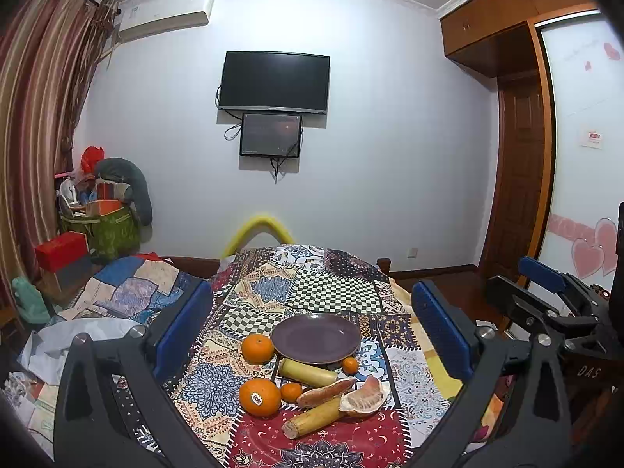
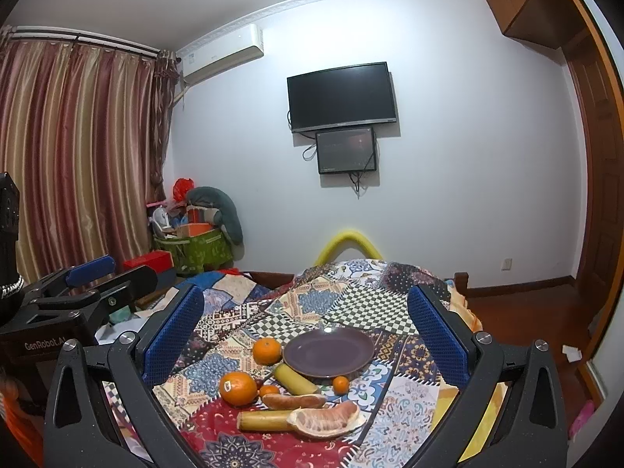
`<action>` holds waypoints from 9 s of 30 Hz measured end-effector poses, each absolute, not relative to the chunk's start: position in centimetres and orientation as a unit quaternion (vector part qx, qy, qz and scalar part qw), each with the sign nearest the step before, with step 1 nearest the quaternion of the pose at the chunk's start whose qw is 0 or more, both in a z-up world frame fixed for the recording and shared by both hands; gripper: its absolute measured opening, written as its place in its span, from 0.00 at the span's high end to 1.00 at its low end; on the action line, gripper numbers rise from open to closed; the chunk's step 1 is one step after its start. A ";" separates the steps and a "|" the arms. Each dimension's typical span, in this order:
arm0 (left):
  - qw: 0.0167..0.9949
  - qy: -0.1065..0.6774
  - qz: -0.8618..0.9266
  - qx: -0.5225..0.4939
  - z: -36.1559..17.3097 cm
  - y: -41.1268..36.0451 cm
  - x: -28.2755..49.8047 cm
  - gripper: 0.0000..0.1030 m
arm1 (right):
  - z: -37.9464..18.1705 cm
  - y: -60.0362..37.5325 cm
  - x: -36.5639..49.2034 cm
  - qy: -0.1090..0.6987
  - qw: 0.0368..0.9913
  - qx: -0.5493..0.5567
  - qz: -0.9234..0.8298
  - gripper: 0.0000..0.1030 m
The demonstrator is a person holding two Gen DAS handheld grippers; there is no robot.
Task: Organize fruits
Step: 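Move the left tool to the Dole orange while the right tool approaches the pomelo wedge, then close the left tool on the Dole orange while the right tool grips the pomelo wedge, then lift the orange with the left tool while the right tool carries the wedge over the plate, then lower the orange onto the dark plate and open the left tool while the right releases the wedge, then move the right tool to the yellow corn cob while the left tool approaches the bread roll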
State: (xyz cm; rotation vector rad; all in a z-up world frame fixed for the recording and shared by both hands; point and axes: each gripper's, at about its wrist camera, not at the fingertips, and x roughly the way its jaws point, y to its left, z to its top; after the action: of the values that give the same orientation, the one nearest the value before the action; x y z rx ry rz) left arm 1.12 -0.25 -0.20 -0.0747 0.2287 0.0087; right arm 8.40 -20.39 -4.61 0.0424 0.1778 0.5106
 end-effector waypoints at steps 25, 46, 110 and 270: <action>0.966 0.250 0.029 -0.051 -8.9 3.9 9.2 0.00 | -13.1 -19.7 14.8 0.248 0.941 -0.025 0.230 0.00; 0.913 0.397 0.037 -0.083 -20.4 7.0 15.1 0.17 | -23.6 -15.5 20.7 0.422 0.868 -0.063 0.255 0.00; 0.897 0.432 0.033 -0.086 -23.6 6.9 18.6 0.34 | -24.1 -21.5 27.3 0.435 0.878 0.008 0.199 0.67; 0.864 0.496 -0.080 -0.021 -24.3 -0.6 15.8 0.26 | -22.8 -18.0 21.9 0.428 0.866 -0.042 0.255 0.20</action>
State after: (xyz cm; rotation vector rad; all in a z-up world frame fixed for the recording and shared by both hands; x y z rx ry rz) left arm 15.85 -0.61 -24.31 -0.0431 1.0392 -0.1667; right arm 21.86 -18.04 -22.76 -0.0889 0.8974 0.5350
